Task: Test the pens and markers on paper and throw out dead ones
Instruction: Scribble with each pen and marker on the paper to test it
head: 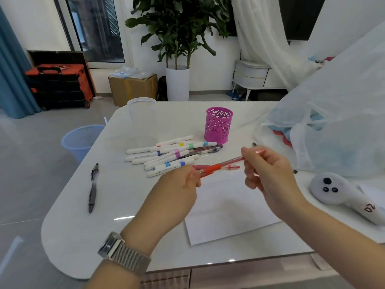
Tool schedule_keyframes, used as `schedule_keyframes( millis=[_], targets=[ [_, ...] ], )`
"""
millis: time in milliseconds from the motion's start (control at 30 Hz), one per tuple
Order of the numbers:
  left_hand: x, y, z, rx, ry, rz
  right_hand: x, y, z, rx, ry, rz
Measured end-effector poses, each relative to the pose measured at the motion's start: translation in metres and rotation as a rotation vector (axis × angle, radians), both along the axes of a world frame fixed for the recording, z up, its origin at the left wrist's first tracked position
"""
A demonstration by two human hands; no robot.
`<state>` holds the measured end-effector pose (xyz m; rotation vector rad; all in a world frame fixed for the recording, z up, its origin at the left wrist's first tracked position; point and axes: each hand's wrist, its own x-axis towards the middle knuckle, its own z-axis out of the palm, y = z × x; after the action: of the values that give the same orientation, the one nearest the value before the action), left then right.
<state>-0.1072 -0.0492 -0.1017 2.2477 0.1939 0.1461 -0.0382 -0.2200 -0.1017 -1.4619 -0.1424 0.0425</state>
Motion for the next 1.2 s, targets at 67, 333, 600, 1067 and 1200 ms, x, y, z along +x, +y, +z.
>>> schedule_keyframes(
  millis=[67,333,600,1067,1200],
  targets=[
    [-0.002,0.008,-0.002,0.131,0.059,-0.004,0.006,-0.009,-0.006,-0.165,-0.007,0.122],
    [-0.009,0.024,-0.007,0.505,0.118,0.098,0.027,-0.026,-0.020,-1.019,-0.362,0.295],
    [-0.014,0.027,-0.011,0.580,0.327,-0.029,0.067,-0.075,-0.045,-1.355,-0.269,-0.305],
    [-0.012,0.020,-0.012,0.579,0.303,-0.065,0.075,0.015,-0.063,-1.589,-0.671,0.076],
    [-0.013,0.024,-0.013,0.590,0.287,-0.057,0.085,0.020,-0.066,-1.655,-0.641,0.005]
  ],
)
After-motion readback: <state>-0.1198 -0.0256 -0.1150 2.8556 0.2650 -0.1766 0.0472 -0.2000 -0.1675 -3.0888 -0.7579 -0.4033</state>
